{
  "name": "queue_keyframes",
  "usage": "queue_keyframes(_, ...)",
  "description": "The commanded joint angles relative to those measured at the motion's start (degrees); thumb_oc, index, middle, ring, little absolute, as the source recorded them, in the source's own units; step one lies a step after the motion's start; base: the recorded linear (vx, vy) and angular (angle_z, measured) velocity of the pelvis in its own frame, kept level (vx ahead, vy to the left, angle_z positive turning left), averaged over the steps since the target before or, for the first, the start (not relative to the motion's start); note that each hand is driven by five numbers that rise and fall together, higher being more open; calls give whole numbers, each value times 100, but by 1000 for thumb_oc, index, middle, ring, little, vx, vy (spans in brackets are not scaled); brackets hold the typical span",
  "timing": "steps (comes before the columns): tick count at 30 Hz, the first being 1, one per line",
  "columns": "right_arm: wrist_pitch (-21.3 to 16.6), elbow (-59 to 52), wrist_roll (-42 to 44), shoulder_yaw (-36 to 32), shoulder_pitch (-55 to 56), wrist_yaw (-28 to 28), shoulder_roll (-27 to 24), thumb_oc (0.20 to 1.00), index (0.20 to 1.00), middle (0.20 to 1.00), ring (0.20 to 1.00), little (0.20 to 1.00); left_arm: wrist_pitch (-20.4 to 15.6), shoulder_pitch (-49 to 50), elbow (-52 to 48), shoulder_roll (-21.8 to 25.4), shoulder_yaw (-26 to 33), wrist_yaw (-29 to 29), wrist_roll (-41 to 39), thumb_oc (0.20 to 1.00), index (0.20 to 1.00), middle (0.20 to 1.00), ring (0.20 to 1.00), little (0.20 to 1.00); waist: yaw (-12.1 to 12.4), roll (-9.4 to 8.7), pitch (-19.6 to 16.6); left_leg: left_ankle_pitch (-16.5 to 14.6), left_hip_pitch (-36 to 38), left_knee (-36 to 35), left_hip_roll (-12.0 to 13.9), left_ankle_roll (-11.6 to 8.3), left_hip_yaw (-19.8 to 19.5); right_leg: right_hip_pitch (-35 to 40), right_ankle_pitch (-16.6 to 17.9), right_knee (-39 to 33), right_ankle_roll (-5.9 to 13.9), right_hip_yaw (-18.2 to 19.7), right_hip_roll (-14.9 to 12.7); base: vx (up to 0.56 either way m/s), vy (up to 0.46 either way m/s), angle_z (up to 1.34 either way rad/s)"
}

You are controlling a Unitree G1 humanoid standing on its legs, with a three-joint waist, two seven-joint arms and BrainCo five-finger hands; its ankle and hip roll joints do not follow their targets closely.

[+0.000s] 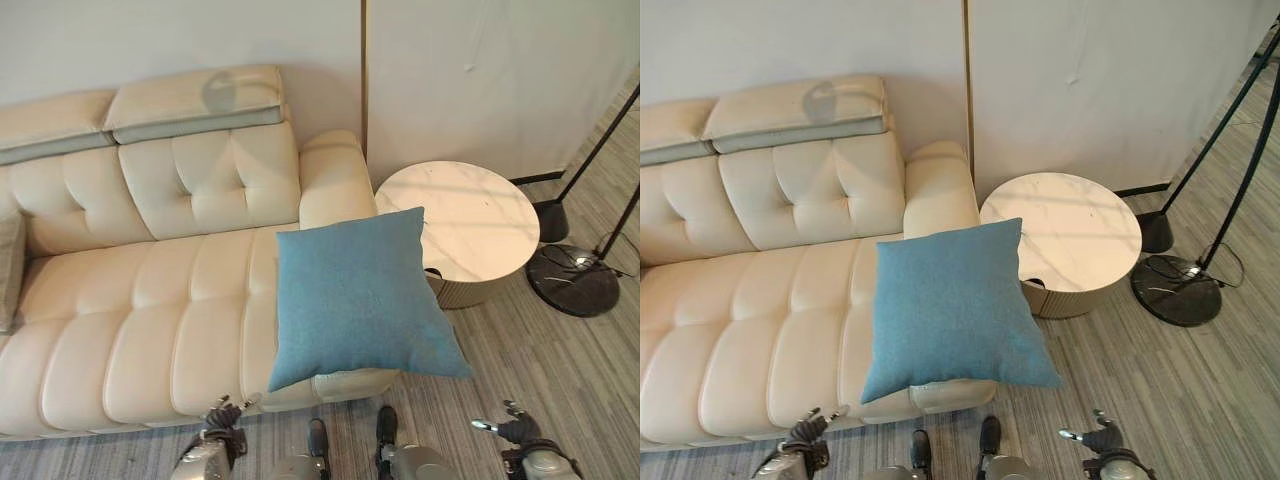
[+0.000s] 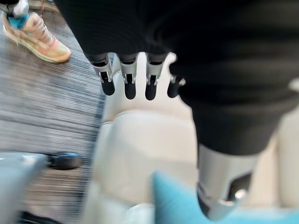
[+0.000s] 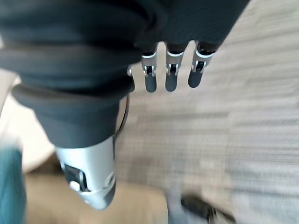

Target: Pick up all the scattered cushions and arrange them neatly on the sofa.

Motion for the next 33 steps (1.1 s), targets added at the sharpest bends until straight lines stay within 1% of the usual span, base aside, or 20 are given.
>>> queue_keyframes(1,208,-387,-245,-312,-66,201,-668,1000,1000,1000,1000,1000,-70,-48,-72,657,343,-36,-314,1000,1000,1000,1000,1000,-29,-240,-282,181,361,9,-8,-114,134,561,-808,1,326,204,-58,91,114,1)
queue_keyframes(3,294,-551,-338,-414,-335,275,-1085,1000,1000,1000,1000,1000,-23,-292,3,949,410,-101,-380,1000,1000,1000,1000,1000,-41,-276,-337,119,416,9,-8,-111,185,587,-804,1,364,235,-69,45,78,-12)
queue_keyframes(4,297,-552,-339,-416,-342,277,-1086,1000,1000,1000,1000,1000,-25,-301,10,950,411,-104,-382,1000,1000,1000,1000,1000,-39,-275,-327,116,422,9,-8,-111,189,592,-804,1,365,238,-69,44,93,-21)
queue_keyframes(6,252,-517,-252,-157,-1067,296,-1509,1000,1000,1000,1000,1000,-114,-887,130,1145,260,-76,-709,1000,1000,1000,1000,1000,-53,-297,-367,53,459,9,-27,-94,233,602,-770,1,416,296,-83,32,104,-14)
queue_keyframes(8,248,-422,-116,224,-1620,279,-1550,1000,1000,1000,1000,1000,-110,-1303,403,1077,12,-59,-964,1000,1000,1000,1000,1000,-63,-306,-353,35,464,9,-34,-83,269,584,-746,1,437,326,-93,8,61,-12)
queue_keyframes(9,244,-411,-112,232,-1636,276,-1550,1000,1000,1000,1000,1000,-113,-1312,410,1080,15,-60,-967,1000,1000,1000,1000,1000,-65,-307,-346,35,465,9,-34,-83,271,584,-745,1,437,329,-93,11,56,-8)
queue_keyframes(10,272,-348,-69,671,-2163,283,-1441,1000,1000,1000,1000,1000,-109,-1628,487,937,-280,-9,-1199,1000,1000,1000,1000,1000,-63,-314,-333,13,464,9,-39,-75,298,564,-735,1,452,354,-106,14,49,-6)
queue_keyframes(12,341,-198,-61,1119,-2699,215,-1170,1000,1000,1000,1000,1000,-91,-1907,563,791,-527,80,-1334,1000,1000,1000,1000,1000,-52,-308,-314,4,447,9,-42,-68,321,540,-725,1,459,372,-120,18,46,-12)
queue_keyframes(13,338,-184,-57,1130,-2720,212,-1168,1000,1000,1000,1000,1000,-91,-1914,566,793,-520,81,-1335,1000,1000,1000,1000,1000,-58,-309,-307,4,448,9,-42,-68,323,540,-725,1,459,374,-120,17,28,-8)
queue_keyframes(16,401,38,31,1704,-3429,53,-615,1000,1000,1000,1000,1000,-56,-2332,743,500,-840,224,-1559,1000,1000,1000,1000,1000,-54,-296,-271,5,417,9,-47,-58,350,495,-708,1,462,407,-131,13,32,-5)
queue_keyframes(17,436,326,95,2089,-3982,-103,-297,1000,1000,1000,1000,1000,-39,-2743,1012,380,-1026,349,-1704,1000,1000,1000,1000,1000,-59,-292,-199,32,367,9,-46,-58,358,429,-684,1,460,425,-137,-5,27,-8)
queue_keyframes(19,443,492,113,2253,-4244,-148,-221,1000,1000,1000,1000,1000,-33,-2943,1152,415,-1081,365,-1717,1000,1000,1000,1000,1000,-64,-290,-145,53,330,9,-44,-60,351,392,-669,1,460,418,-140,-34,14,0)
queue_keyframes(21,511,1102,233,2742,-5062,-293,26,1000,1000,1000,1000,1000,3,-3639,1685,520,-1341,431,-1761,1000,1000,1000,1000,1000,-75,-278,11,138,101,9,-30,-71,324,157,-590,1,459,418,-153,-96,14,9)
queue_keyframes(24,532,1461,372,2892,-5598,-404,78,1000,1000,1000,1000,1000,-19,-4004,1850,622,-1420,464,-1875,1000,1000,1000,1000,1000,-75,-279,94,198,-76,9,-26,-76,318,-35,-515,1,458,454,-145,-57,7,1)
queue_keyframes(25,525,1731,549,2929,-5909,-549,202,1000,1000,1000,1000,1000,-50,-4212,2036,660,-1428,539,-2043,1000,1000,1000,1000,1000,-76,-278,133,251,-232,9,-27,-84,323,-206,-440,1,454,480,-132,0,0,0)
queue_keyframes(27,517,1846,622,2977,-6018,-616,290,1000,1000,1000,1000,1000,-68,-4301,2130,645,-1430,580,-2142,1000,1000,1000,1000,1000,-70,-288,141,273,-302,9,-26,-82,327,-284,-410,1,451,494,-125,-15,1,-6)
queue_keyframes(28,499,1969,739,3002,-6111,-693,420,1000,1000,1000,1000,1000,-96,-4418,2230,590,-1487,652,-2219,1000,1000,1000,1000,1000,-68,-286,153,291,-367,9,-27,-83,320,-355,-391,1,446,510,-126,4,8,-5)
queue_keyframes(29,452,2144,968,3040,-6097,-803,725,1000,1000,1000,1000,1000,-85,-4518,2347,429,-1562,698,-2225,1000,1000,1000,1000,1000,-69,-275,180,312,-421,9,-43,-76,300,-401,-365,1,434,512,-132,6,14,-3)
queue_keyframes(32,429,2275,1012,3166,-6111,-810,899,1000,1000,1000,1000,1000,-60,-4578,2414,326,-1643,699,-2165,1000,1000,1000,1000,1000,-64,-264,223,321,-428,9,-57,-71,281,-394,-364,1,423,499,-137,2,4,-1)
queue_keyframes(33,416,2278,1070,3226,-6046,-824,1047,1000,1000,1000,1000,1000,-31,-4589,2469,193,-1732,716,-2112,1000,1000,1000,1000,1000,-69,-256,262,321,-428,9,-72,-62,267,-386,-367,4,416,497,-146,0,0,0)
